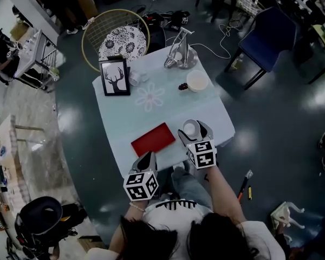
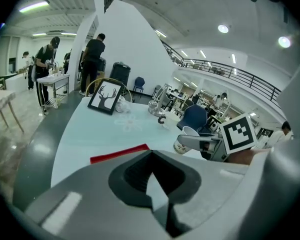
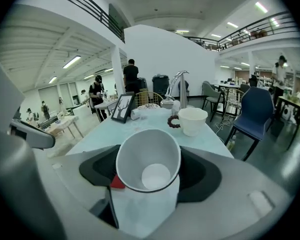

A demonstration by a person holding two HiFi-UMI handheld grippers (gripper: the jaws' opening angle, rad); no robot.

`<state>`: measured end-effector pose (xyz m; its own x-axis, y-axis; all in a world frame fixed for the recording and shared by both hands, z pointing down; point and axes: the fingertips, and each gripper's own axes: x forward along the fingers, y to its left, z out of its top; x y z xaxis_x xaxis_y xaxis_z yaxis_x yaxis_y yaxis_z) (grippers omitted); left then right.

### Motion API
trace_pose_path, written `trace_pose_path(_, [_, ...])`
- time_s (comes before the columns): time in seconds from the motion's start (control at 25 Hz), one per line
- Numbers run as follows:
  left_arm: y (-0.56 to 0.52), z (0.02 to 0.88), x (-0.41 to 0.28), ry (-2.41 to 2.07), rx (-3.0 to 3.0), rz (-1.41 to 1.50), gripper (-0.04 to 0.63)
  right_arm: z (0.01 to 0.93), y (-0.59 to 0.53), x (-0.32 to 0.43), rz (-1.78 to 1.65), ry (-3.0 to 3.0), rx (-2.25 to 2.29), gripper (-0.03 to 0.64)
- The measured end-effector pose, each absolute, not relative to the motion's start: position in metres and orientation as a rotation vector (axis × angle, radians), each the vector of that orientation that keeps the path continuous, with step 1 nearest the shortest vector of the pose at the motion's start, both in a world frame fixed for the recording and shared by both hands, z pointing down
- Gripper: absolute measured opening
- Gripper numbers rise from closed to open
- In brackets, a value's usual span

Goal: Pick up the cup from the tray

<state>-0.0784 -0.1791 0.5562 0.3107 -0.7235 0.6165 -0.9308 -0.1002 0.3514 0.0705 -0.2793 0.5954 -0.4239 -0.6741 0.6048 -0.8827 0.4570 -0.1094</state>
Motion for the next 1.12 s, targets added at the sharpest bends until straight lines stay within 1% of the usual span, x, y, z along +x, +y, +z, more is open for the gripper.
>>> trace_pose_path(0.4, [-0.182, 0.561, -0.090, -1.575, 1.832, 0.423, 0.000, 0.627, -0.292, 0.109, 0.593, -2.168, 1.362, 0.364])
trace_pose_path(0.76, [-0.178, 0.561, -0.100, -1.606, 1.762, 0.463, 0.000, 0.652, -0.288, 0.116, 0.619, -2.149, 1.345, 0.374])
trace_pose_path(0.8, [-0.177, 0.562, -0.102, -1.610, 1.749, 0.464, 0.000, 0.653, -0.287, 0.114, 0.620, -2.149, 1.328, 0.397])
trace_pose_path(0.84, [-0.176, 0.563, -0.104, -1.611, 1.736, 0.467, 0.000, 0.652, -0.288, 0.113, 0.623, -2.156, 1.319, 0.458])
trace_pose_path(0.88, [-0.175, 0.564, -0.106, -1.612, 1.726, 0.473, 0.000, 0.650, -0.289, 0.113, 0.628, -2.169, 1.321, 0.471])
trace_pose_path(1.12, [-0.175, 0.565, -0.112, -1.631, 1.735, 0.476, 0.000, 0.611, -0.294, 0.116, 0.622, -2.265, 1.391, 0.489])
